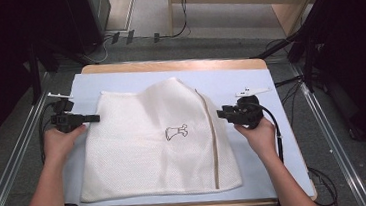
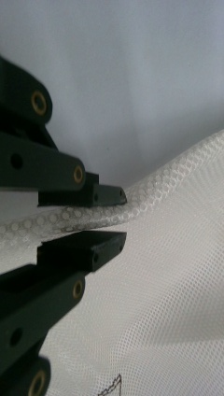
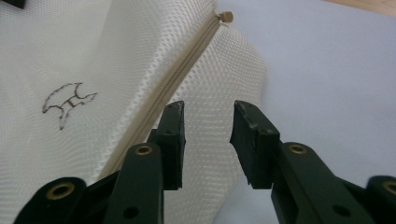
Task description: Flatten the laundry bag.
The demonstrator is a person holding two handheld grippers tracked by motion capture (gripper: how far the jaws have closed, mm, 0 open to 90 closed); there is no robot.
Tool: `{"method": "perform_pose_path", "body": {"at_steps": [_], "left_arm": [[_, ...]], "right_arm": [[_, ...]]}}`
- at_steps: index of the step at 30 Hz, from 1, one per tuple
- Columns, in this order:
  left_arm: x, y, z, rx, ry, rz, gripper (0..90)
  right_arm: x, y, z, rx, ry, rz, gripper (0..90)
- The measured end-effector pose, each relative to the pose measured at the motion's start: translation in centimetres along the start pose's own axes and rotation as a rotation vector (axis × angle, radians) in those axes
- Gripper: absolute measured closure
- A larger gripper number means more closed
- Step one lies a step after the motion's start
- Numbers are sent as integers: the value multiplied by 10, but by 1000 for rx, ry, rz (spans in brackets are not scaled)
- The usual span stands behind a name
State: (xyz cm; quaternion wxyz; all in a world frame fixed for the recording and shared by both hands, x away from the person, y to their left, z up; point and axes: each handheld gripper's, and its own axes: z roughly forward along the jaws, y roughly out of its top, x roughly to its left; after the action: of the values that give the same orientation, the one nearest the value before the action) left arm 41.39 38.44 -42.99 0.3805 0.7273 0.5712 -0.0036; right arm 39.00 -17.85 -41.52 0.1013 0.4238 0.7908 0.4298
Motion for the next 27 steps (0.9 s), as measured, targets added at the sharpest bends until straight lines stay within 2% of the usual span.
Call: {"method": "perform_pose_path", "body": {"at_steps": [1,4,5,7,9,10,11,12,13,19,22,23,24,25,26,27], "left_arm": [[-1,-1,-1,-9,3,4,755],[-6,-3,-10,-42,14,22,643],[-9,-5,-18,-70,16,33,598],[-11,-6,-21,-83,16,37,579],[-14,-8,-26,-100,15,38,573],[-16,-9,-29,-111,15,39,569],[-19,-11,-33,-116,12,46,560],[-19,-11,-33,-116,12,46,556],[-19,-12,-33,-114,13,49,552],[-17,-17,-30,-83,27,41,542],[-13,-19,-25,-68,40,29,542],[-12,-19,-25,-59,42,28,543],[-10,-20,-23,-54,44,22,542],[-10,-21,-22,-51,46,20,542],[-9,-21,-22,-47,44,19,542],[-8,-21,-21,-45,45,16,543]], "right_arm": [[0,0,0,0,0,0,657],[-6,0,8,-5,-10,-3,616],[-10,0,14,0,-11,18,576],[-15,-1,23,8,0,49,540],[-16,-1,27,14,2,54,533],[-17,-2,31,23,1,55,529],[-17,-3,40,45,-12,34,518],[-17,-3,40,45,-12,34,518],[-18,-4,50,80,-21,34,493],[-24,-6,65,109,-33,48,413],[-27,-10,73,123,10,78,464],[-26,-10,74,114,9,69,516],[-22,-10,75,123,38,58,599],[-18,-11,76,124,12,36,649],[-18,-11,76,124,12,36,649],[-14,-11,77,124,-11,7,706]]}}
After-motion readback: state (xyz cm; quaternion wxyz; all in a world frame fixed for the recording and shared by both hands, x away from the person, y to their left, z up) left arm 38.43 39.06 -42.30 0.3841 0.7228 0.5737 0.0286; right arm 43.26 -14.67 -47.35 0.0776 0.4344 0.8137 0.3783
